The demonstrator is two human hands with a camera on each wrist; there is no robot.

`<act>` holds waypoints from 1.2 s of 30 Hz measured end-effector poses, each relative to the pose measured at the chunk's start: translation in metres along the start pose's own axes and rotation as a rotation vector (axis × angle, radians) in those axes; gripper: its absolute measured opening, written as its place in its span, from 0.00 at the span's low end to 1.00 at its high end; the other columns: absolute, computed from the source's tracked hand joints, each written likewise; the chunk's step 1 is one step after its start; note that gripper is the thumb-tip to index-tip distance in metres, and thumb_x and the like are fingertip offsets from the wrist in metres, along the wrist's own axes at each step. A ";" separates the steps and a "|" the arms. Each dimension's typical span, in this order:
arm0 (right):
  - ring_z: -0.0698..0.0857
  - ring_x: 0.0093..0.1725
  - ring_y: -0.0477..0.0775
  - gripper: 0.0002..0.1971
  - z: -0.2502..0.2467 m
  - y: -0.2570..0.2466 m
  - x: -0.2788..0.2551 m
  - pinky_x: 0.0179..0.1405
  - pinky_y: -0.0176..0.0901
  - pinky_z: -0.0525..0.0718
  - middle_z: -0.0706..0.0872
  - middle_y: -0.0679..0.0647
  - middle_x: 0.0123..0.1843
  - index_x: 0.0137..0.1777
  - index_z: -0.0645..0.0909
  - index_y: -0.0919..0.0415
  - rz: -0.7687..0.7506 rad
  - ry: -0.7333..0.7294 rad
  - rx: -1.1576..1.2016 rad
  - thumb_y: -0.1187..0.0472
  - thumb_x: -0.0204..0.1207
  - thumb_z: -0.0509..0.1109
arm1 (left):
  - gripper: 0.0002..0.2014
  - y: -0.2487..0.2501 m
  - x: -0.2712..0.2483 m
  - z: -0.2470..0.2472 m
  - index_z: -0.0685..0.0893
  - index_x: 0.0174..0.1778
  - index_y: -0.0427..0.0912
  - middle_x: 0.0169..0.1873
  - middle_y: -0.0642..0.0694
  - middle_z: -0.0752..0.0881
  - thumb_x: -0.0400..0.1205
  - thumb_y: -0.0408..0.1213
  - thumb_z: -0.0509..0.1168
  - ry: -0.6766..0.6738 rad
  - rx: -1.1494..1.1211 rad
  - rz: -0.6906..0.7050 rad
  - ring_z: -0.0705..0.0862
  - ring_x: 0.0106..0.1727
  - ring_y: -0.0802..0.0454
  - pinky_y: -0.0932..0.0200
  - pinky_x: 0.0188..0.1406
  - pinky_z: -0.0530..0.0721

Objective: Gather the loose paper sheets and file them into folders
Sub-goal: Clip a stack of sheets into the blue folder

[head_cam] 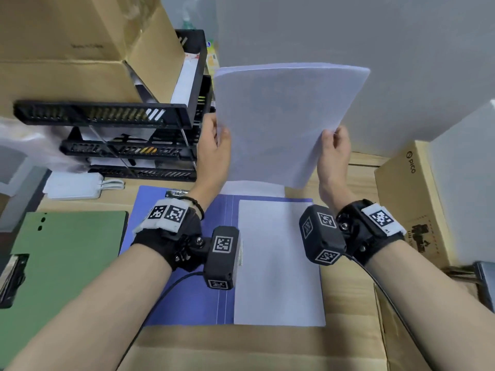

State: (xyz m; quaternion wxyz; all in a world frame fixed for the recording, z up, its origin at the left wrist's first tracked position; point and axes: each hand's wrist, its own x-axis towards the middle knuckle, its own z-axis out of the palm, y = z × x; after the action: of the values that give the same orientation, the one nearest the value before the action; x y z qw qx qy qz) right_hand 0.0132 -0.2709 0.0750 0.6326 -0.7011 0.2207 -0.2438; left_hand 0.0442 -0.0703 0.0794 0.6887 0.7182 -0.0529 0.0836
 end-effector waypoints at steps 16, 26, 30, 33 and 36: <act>0.87 0.50 0.48 0.16 -0.037 0.035 -0.052 0.47 0.38 0.83 0.89 0.48 0.52 0.55 0.83 0.56 0.300 -0.179 -0.070 0.67 0.77 0.55 | 0.18 -0.034 -0.046 -0.010 0.79 0.65 0.46 0.58 0.55 0.85 0.87 0.28 0.49 -0.182 0.039 -0.307 0.82 0.57 0.62 0.73 0.52 0.79; 0.85 0.62 0.52 0.18 -0.043 0.036 -0.049 0.67 0.59 0.81 0.89 0.49 0.60 0.62 0.82 0.55 0.312 -0.424 -0.351 0.58 0.78 0.55 | 0.13 -0.054 -0.051 -0.034 0.81 0.57 0.39 0.52 0.45 0.86 0.90 0.35 0.51 -0.253 0.278 -0.298 0.80 0.50 0.55 0.57 0.53 0.80; 0.85 0.52 0.60 0.17 -0.015 0.012 -0.032 0.57 0.59 0.83 0.88 0.59 0.54 0.53 0.80 0.63 0.270 -0.355 -0.318 0.54 0.76 0.54 | 0.14 -0.031 -0.029 -0.051 0.83 0.57 0.47 0.48 0.51 0.87 0.88 0.32 0.52 -0.176 0.218 -0.299 0.81 0.46 0.59 0.65 0.47 0.79; 0.75 0.39 0.55 0.17 0.007 0.015 -0.038 0.40 0.50 0.77 0.80 0.57 0.41 0.51 0.74 0.73 0.337 -0.404 -0.322 0.59 0.73 0.53 | 0.16 -0.029 -0.022 -0.073 0.86 0.54 0.45 0.48 0.48 0.88 0.83 0.29 0.53 -0.140 0.200 -0.401 0.81 0.44 0.54 0.57 0.43 0.78; 0.78 0.38 0.56 0.10 0.019 0.030 -0.062 0.36 0.47 0.80 0.80 0.60 0.41 0.47 0.77 0.64 0.502 -0.527 -0.357 0.66 0.76 0.53 | 0.14 -0.043 -0.033 -0.105 0.86 0.51 0.35 0.45 0.43 0.88 0.79 0.26 0.55 -0.185 0.242 -0.556 0.83 0.44 0.47 0.54 0.44 0.77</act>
State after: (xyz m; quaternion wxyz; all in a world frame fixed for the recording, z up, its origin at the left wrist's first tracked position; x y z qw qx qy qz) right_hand -0.0233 -0.2204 0.0402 0.5756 -0.7629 0.2542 0.1488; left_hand 0.0146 0.0350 0.0351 0.5869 0.7865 0.0934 -0.1680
